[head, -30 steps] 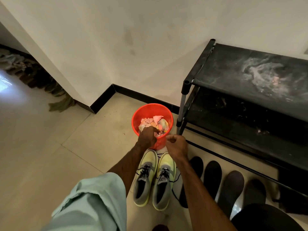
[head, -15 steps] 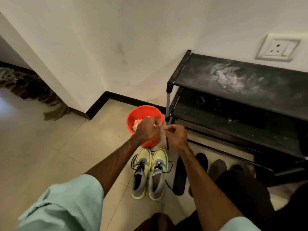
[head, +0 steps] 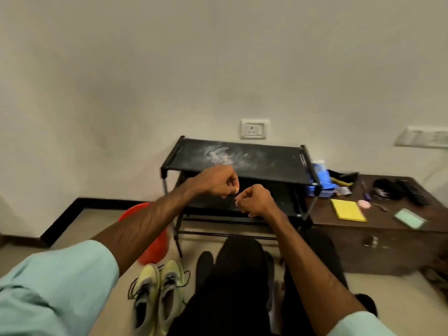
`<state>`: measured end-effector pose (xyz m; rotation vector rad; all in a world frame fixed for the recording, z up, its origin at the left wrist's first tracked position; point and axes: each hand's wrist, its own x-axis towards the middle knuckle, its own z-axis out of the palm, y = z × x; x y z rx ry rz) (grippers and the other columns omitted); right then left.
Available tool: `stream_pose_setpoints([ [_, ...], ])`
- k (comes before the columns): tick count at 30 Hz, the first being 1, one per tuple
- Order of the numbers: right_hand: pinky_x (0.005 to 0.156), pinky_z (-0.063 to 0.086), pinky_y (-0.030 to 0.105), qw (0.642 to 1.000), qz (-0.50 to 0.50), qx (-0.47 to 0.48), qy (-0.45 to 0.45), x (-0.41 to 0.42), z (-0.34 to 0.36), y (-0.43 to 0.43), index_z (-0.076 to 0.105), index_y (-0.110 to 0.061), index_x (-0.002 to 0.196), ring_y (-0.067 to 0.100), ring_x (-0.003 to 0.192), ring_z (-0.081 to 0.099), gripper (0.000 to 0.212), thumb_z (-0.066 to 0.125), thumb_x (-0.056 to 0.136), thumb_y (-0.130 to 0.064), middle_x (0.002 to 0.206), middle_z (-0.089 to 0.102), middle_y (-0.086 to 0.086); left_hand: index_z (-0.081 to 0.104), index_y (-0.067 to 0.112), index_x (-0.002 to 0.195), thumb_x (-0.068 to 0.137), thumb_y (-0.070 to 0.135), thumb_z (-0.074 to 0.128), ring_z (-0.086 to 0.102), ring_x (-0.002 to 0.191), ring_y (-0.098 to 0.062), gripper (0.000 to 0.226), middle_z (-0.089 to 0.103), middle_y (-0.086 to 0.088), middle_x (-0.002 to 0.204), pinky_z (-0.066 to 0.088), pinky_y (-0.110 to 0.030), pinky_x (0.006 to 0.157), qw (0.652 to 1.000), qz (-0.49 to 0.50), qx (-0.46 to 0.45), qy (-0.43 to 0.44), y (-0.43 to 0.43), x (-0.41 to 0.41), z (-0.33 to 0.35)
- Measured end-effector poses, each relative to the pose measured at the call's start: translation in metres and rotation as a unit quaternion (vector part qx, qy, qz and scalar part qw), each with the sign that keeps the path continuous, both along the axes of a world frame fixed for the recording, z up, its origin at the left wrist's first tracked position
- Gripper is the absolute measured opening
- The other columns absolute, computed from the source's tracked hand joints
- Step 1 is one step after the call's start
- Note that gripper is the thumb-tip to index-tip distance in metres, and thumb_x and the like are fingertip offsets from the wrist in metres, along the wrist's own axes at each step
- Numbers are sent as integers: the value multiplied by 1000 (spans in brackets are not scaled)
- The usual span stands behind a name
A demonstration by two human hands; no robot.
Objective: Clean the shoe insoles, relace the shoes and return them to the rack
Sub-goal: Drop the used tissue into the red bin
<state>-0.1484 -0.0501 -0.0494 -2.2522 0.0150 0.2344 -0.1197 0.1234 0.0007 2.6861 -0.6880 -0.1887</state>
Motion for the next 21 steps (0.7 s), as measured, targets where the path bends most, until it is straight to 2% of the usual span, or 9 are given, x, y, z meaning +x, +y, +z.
stream_pose_setpoints([
  [3,63,64,33,998,-49,-31,-9,-12,27,-66,78,-14,79,21,73,77,9,71,83,-16,74,77,4,74,25,91,91,29,67,67,64,2,8,73,12,70,60,-37,79,998,-49,25,-13,-69,-4,25],
  [6,72,65,38,994,-96,-52,-11,-24,35,-128,79,-10,80,24,73,76,11,69,84,-13,74,77,8,72,30,90,86,34,68,68,79,-8,7,68,17,74,59,-39,83,995,-76,37,-47,-135,-15,35],
  [9,68,63,38,985,-153,-82,-12,-34,31,-184,79,-4,83,25,68,73,15,65,84,-11,74,75,10,72,30,97,84,38,67,66,95,-20,16,71,7,99,50,-35,81,993,-80,49,-69,-195,-25,27],
  [11,62,62,35,977,-189,-97,13,-39,16,-220,76,-3,86,23,64,71,15,66,87,-14,77,74,12,69,29,100,84,40,66,65,100,-25,20,70,1,107,48,-36,79,993,-87,51,-60,-233,-31,9],
  [12,63,62,35,974,-194,-111,31,-41,7,-233,74,-1,88,25,68,72,17,68,87,-17,81,74,13,68,28,101,85,41,65,65,101,-26,21,69,-1,109,51,-37,81,993,-92,49,-50,-247,-34,-1],
  [15,86,60,43,965,-192,-131,121,-40,-34,-282,72,-2,110,33,98,72,36,76,86,-29,109,74,16,67,23,108,89,37,63,64,108,-30,24,65,-6,117,53,-40,89,995,-88,49,5,-294,-43,-39],
  [16,86,60,40,962,-175,-130,165,-40,-48,-296,71,-3,115,32,99,72,37,75,89,-28,112,73,15,67,23,108,89,35,62,63,110,-31,23,65,-7,118,53,-41,91,995,-80,50,25,-307,-45,-55],
  [18,78,59,34,944,-155,-110,269,-47,-71,-323,70,1,120,27,88,73,32,68,97,-21,106,75,16,68,23,103,87,31,60,64,109,-32,20,67,-7,115,54,-42,93,995,-69,39,65,-330,-52,-84],
  [21,68,61,32,921,-152,-64,352,-61,-108,-353,70,1,115,24,80,74,26,62,100,-18,93,78,13,67,17,104,87,28,57,65,105,-34,23,67,-8,110,53,-44,93,991,-34,17,129,-360,-63,-126],
])
